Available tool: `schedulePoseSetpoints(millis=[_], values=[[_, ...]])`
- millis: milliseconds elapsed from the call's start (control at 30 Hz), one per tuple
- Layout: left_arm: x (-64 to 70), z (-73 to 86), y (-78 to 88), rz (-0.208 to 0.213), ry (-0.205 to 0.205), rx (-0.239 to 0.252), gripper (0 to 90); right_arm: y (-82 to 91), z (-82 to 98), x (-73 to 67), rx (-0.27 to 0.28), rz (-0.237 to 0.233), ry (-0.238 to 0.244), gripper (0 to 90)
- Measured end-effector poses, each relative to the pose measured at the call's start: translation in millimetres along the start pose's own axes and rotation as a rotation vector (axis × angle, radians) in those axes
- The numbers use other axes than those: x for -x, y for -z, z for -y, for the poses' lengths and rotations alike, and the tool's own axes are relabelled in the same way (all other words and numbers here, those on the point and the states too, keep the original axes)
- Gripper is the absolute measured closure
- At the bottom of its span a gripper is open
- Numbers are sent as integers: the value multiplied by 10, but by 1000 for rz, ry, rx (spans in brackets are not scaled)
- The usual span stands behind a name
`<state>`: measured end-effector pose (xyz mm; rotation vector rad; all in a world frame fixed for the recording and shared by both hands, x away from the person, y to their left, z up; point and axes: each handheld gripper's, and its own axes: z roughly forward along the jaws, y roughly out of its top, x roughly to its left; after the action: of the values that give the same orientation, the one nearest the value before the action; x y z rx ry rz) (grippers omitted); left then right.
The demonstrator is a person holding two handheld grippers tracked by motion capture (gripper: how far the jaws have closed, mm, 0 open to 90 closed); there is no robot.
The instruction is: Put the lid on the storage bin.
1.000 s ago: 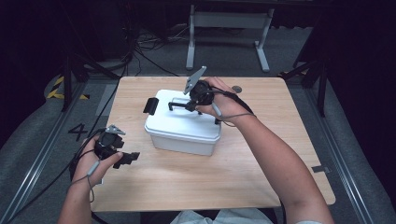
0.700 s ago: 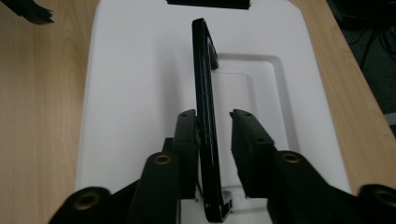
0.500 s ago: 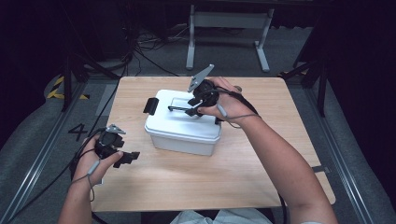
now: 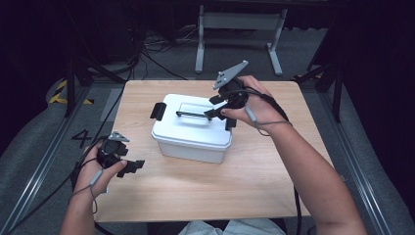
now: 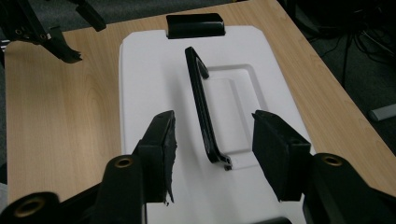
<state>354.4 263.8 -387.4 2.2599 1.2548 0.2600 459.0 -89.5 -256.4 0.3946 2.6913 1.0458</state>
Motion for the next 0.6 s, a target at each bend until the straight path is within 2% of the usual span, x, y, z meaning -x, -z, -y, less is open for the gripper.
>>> schedulePoseSetpoints(millis=[267,600], values=[[14,-59,-32,10,-7,3,233,344,201,16,17,58,-34,480],[-13,-111,-36,20,-1,24,234,635,449,78,31,113,-92,458]])
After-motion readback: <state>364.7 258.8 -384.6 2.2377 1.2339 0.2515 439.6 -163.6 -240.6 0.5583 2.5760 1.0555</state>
